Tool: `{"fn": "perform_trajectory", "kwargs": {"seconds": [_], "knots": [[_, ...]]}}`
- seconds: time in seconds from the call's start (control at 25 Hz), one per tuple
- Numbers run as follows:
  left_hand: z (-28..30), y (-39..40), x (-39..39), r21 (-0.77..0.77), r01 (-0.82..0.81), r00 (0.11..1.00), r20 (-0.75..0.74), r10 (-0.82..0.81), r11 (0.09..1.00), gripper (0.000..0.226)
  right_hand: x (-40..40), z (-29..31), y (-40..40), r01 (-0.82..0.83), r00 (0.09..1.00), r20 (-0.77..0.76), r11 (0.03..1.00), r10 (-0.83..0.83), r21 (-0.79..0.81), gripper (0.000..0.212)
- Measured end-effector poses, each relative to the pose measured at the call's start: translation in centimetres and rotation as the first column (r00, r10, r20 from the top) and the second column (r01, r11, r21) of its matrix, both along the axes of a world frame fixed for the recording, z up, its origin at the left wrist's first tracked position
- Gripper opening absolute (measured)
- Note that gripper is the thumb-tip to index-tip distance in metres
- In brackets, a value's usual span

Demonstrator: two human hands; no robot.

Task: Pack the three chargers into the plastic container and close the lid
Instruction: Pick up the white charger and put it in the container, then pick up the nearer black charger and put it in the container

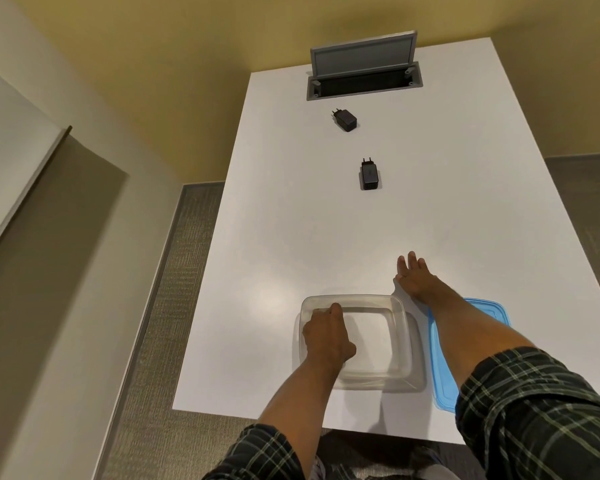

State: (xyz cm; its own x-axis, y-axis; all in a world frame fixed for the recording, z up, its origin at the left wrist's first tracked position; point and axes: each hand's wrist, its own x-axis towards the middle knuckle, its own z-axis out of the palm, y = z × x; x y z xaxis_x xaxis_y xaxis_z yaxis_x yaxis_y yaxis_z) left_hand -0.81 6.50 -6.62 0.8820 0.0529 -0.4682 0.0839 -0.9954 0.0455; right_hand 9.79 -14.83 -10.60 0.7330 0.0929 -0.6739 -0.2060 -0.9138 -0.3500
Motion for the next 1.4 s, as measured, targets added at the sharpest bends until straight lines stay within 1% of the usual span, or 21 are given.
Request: {"fn": "perform_trajectory", "kwargs": {"seconds": [0.08, 0.16, 0.32, 0.36, 0.4, 0.56, 0.64, 0.72, 0.76, 0.8, 0.84, 0.88, 0.92, 1.04, 1.16, 1.28, 1.4], "knots": [[0.0, 0.4, 0.7, -0.014, -0.002, 1.0, 0.003, 0.002, 1.0, 0.062, 0.6, 0.3, 0.2, -0.008, 1.0, 0.014, 1.0, 0.008, 0.003, 0.058], [0.3, 0.8, 1.4, 0.003, 0.006, 1.0, -0.01, -0.006, 1.0, 0.062, 1.3, 0.6, 0.6, -0.035, 0.999, 0.032, 0.999, 0.035, -0.011, 0.058], [0.3, 1.2, 2.3, -0.004, -0.007, 1.0, -0.024, 0.007, 1.0, 0.065, 2.4, 1.0, 0.8, -0.003, 0.999, 0.032, 1.0, 0.003, -0.007, 0.057], [0.0, 1.1, 3.9, -0.002, -0.006, 1.0, -0.024, 0.006, 1.0, 0.066, 3.7, 0.6, 0.5, 0.001, 0.999, 0.046, 1.0, 0.0, -0.008, 0.057], [-0.1, 1.0, 6.3, 0.011, 0.012, 1.0, -0.015, -0.012, 1.0, 0.067, 5.7, 0.7, 0.1, 0.0, 0.998, 0.068, 1.0, 0.001, -0.016, 0.057], [0.7, 0.6, 7.1, 0.036, 0.076, 0.997, -0.025, -0.075, 0.996, 0.06, 5.8, 0.7, -0.5, 0.011, 0.998, 0.063, 1.0, -0.01, -0.022, 0.057], [1.1, 0.2, 6.7, 0.055, 0.17, 0.985, -0.015, -0.17, 0.984, 0.044, 4.8, -0.1, -0.6, 0.003, 0.998, 0.064, 0.999, 0.0, -0.035, 0.057], [1.9, 0.3, 6.9, 0.053, 0.373, 0.928, -0.006, -0.373, 0.926, 0.019, 4.1, -0.3, -0.7, -0.025, 0.997, 0.072, 0.998, 0.03, -0.065, 0.057], [2.5, 0.4, 7.1, 0.04, 0.475, 0.88, 0.0, -0.475, 0.879, 0.014, 3.8, -0.3, -0.7, -0.022, 0.996, 0.085, 0.996, 0.029, -0.082, 0.057], [3.0, 0.6, 7.3, 0.034, 0.561, 0.828, 0.007, -0.561, 0.827, 0.014, 3.6, -0.3, -0.7, -0.025, 0.994, 0.105, 0.993, 0.038, -0.114, 0.057], [3.3, 1.0, 7.4, 0.037, 0.61, 0.792, 0.021, -0.61, 0.792, 0.014, 3.2, -0.4, -0.5, -0.03, 0.99, 0.133, 0.987, 0.051, -0.155, 0.057], [3.4, 1.5, 7.6, 0.033, 0.624, 0.779, 0.057, -0.625, 0.781, 0.014, 2.8, -0.4, -0.2, -0.035, 0.986, 0.156, 0.981, 0.065, -0.19, 0.057], [3.6, 2.0, 7.8, 0.02, 0.611, 0.786, 0.108, -0.609, 0.791, 0.016, 2.4, -0.6, 0.2, -0.031, 0.982, 0.175, 0.978, 0.068, -0.208, 0.057], [3.9, 3.0, 8.2, -0.03, 0.498, 0.839, 0.271, -0.473, 0.866, 0.022, 1.7, -1.1, 1.1, 0.01, 0.98, 0.195, 0.978, 0.032, -0.209, 0.057], [4.0, 3.3, 9.4, -0.08, 0.434, 0.849, 0.369, -0.378, 0.897, 0.024, 2.3, -1.4, 0.8, 0.021, 0.975, 0.221, 0.982, 0.021, -0.186, 0.056], [2.9, 2.8, 12.3, -0.045, 0.39, 0.87, 0.345, -0.352, 0.92, 0.035, 3.7, -2.3, 0.7, 0.086, 0.975, 0.215, 0.986, -0.054, -0.144, 0.057], [2.0, 2.3, 14.9, -0.031, 0.319, 0.906, 0.302, -0.296, 0.947, 0.052, 4.9, -2.9, 1.9, 0.17, 0.96, 0.246, 0.975, -0.132, -0.141, 0.061]]}}
